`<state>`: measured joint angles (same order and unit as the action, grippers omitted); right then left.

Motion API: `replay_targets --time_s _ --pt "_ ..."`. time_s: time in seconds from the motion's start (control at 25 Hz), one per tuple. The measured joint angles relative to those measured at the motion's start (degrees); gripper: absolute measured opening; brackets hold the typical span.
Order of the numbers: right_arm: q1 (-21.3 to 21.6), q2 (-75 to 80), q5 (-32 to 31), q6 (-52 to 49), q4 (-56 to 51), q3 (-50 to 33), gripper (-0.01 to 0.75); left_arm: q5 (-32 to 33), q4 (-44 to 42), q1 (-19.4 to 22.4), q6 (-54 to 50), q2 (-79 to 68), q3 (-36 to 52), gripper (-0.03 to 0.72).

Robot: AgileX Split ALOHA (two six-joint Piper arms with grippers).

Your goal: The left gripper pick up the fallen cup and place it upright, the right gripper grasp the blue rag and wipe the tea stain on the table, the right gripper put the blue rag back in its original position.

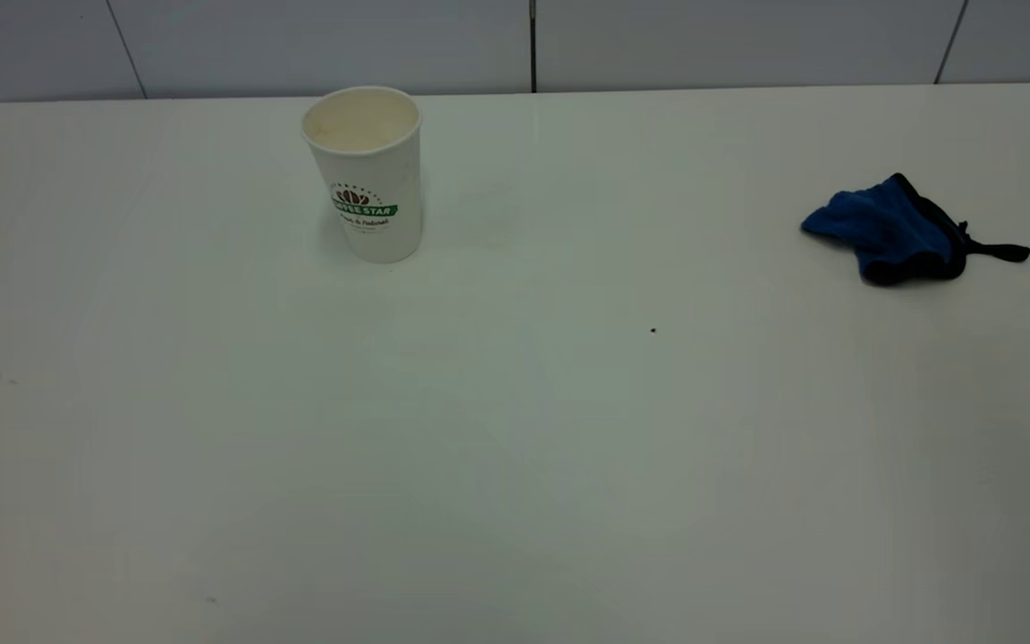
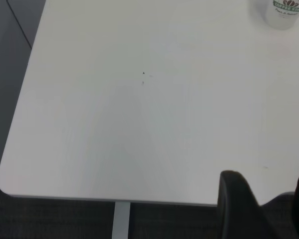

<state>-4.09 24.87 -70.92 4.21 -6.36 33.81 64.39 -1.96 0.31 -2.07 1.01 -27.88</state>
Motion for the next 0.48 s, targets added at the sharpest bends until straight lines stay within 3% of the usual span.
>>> replay_targets --time_s 0.48 --pt "3.13 -23.12 5.77 0.0 2.81 -6.28 0.595 0.0 0.0 0.0 0.0 0.0 0.0 0.307"
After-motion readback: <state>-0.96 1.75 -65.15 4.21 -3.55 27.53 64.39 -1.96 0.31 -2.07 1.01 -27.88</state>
